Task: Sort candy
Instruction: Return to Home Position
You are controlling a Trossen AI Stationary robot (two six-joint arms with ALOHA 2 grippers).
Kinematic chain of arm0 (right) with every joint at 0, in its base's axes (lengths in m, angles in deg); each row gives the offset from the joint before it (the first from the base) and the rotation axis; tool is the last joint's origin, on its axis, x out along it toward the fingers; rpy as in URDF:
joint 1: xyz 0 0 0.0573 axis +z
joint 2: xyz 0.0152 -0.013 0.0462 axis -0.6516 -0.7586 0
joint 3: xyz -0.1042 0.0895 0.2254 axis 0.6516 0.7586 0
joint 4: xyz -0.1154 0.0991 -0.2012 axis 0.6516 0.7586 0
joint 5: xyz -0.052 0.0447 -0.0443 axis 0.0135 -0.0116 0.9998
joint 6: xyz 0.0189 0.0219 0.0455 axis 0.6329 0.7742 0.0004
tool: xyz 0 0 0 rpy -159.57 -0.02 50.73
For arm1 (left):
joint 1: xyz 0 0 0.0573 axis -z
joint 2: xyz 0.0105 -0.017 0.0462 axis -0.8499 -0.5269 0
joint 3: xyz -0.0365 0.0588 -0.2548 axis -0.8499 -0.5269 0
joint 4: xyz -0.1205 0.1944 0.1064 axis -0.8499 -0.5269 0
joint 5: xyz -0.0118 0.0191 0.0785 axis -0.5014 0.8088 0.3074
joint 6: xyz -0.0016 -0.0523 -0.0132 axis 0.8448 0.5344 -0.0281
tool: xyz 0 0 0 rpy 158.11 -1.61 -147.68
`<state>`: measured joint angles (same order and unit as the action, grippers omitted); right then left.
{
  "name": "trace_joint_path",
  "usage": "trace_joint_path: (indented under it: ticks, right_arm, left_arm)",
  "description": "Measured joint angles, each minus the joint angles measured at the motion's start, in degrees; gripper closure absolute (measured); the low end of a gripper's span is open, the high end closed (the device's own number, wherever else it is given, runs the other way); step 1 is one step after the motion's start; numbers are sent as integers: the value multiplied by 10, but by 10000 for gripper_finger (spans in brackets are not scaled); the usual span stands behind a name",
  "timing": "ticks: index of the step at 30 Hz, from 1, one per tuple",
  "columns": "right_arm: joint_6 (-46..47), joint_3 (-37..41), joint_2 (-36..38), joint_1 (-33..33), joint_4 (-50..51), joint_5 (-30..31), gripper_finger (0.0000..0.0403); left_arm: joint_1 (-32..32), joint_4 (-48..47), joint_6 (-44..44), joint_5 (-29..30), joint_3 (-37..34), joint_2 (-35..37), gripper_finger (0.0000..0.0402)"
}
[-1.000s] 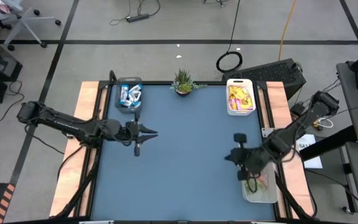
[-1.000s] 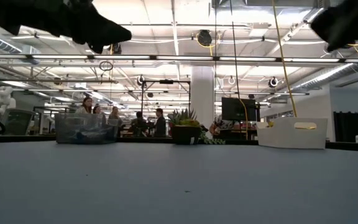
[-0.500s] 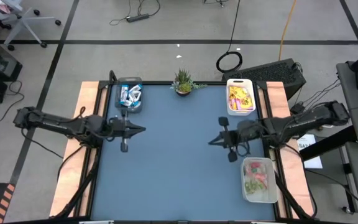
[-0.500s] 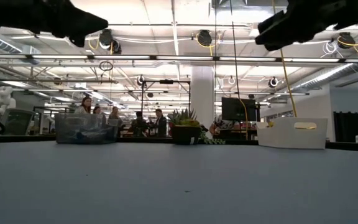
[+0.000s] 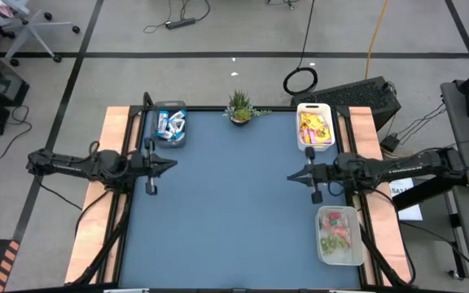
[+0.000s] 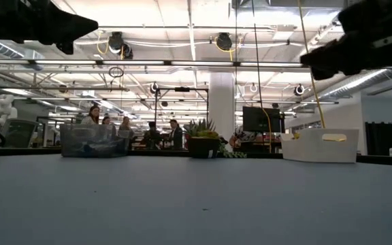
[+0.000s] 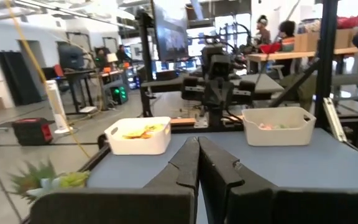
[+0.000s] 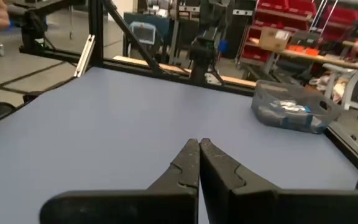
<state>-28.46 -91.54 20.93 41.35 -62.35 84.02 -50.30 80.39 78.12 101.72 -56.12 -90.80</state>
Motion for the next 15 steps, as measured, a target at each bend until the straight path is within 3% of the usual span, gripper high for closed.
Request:
trace_joint_path:
  ticks: [5, 9, 12, 15]
  right_arm:
    - [5, 41, 111, -1, 35, 1, 402]
    - [22, 45, 207, -15, 126, -5, 402]
    - [23, 45, 276, -35, 197, -6, 402]
    - [10, 45, 343, -63, 243, -12, 402]
  left_arm:
    - [0, -51, 0, 26, 0, 63, 391]
    - [0, -104, 0, 35, 0, 116, 391]
    - [0, -148, 0, 73, 0, 160, 391]
    - [0, -157, 0, 93, -2, 160, 391]
